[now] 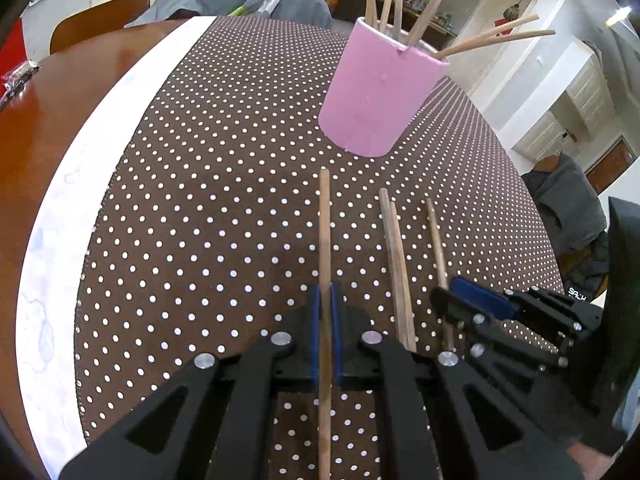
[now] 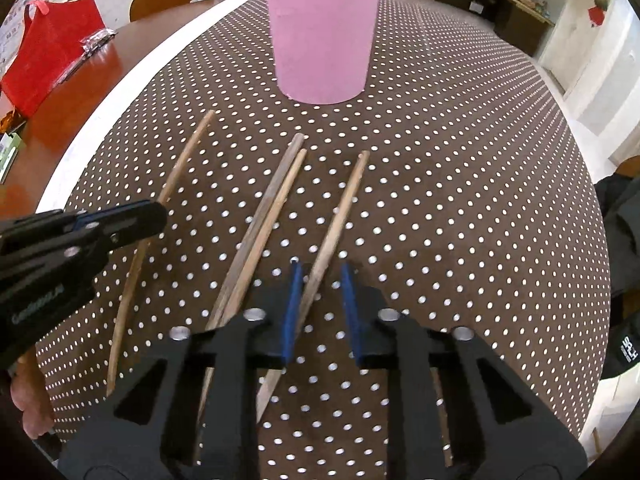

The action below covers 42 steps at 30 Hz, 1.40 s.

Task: Organize utensils
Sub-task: 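Grasp a wooden stick from the pile with the left tool, then grasp a wooden stick with the right tool while the left tool holds its stick, then lift both held sticks upright and carry them above the pink cup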

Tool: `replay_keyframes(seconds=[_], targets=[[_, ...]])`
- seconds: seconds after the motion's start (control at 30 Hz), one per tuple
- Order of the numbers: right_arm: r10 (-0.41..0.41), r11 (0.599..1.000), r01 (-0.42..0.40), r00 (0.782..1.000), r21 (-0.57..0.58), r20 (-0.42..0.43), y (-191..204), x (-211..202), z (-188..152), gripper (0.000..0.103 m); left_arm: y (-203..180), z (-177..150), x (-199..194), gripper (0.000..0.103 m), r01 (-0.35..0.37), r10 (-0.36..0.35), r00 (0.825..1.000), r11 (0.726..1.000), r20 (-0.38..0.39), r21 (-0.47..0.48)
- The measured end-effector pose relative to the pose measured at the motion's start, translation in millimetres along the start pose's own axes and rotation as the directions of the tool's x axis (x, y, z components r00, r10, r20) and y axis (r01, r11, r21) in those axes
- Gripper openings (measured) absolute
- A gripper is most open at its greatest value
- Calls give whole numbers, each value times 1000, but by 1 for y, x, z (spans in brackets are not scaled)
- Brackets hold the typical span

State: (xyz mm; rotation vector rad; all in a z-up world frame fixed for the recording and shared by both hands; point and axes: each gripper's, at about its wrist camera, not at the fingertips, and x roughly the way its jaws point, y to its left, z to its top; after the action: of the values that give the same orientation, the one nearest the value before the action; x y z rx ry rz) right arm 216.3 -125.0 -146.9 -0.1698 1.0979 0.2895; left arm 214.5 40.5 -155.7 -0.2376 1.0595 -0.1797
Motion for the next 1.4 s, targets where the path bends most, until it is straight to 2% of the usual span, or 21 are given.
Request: replay_keyframes(seconds=[0.17, 0.33, 0.47, 0.57, 0.63, 0.73, 0.77, 0.93, 1.0, 1.03, 1.13, 1.27, 1.4], targets=[[105, 992, -106, 994, 65, 14, -22, -3, 5, 7, -6, 1, -8, 6, 16, -16, 1000, 1000, 21, 6], [164, 980, -174, 981, 96, 102, -40, -18, -2, 6, -17, 3, -24, 6, 45, -47, 997, 998, 61, 37], [214, 966, -241, 949, 94, 231, -51, -49, -12, 6, -26, 4, -44, 6, 75, -83, 989, 995, 120, 64], [229, 958, -272, 914, 87, 335, -60, -74, -17, 6, -33, 6, -65, 6, 94, -110, 975, 991, 195, 90], [234, 953, -291, 882, 82, 408, -64, -89, -17, 6, -37, 7, -79, 6, 109, -132, 962, 988, 238, 107], [241, 943, -325, 810, 67, 534, -69, -115, -16, 6, -43, 12, -99, 6, 130, -164, 939, 983, 304, 130], [240, 942, -329, 795, 63, 558, -70, -120, -18, 6, -45, 13, -105, 6, 130, -169, 931, 982, 325, 140], [207, 944, -329, 681, 41, 703, -62, -144, -16, 7, -58, 21, -132, 6, 116, -189, 887, 974, 421, 194], [197, 944, -329, 646, 36, 737, -58, -150, -14, 6, -65, 25, -142, 6, 102, -193, 867, 971, 459, 215], [192, 944, -327, 619, 29, 761, -59, -153, -12, 7, -68, 28, -145, 6, 94, -192, 861, 970, 470, 224], [175, 949, -314, 562, 12, 809, -57, -158, -4, 7, -75, 39, -153, 6, 60, -182, 839, 967, 512, 246], [164, 952, -305, 505, -2, 848, -50, -158, 12, 7, -83, 57, -158, 6, 35, -181, 807, 965, 562, 260], [130, 962, -274, 436, -7, 891, -47, -155, 29, 7, -87, 76, -155, 6, 19, -183, 779, 963, 599, 269]])
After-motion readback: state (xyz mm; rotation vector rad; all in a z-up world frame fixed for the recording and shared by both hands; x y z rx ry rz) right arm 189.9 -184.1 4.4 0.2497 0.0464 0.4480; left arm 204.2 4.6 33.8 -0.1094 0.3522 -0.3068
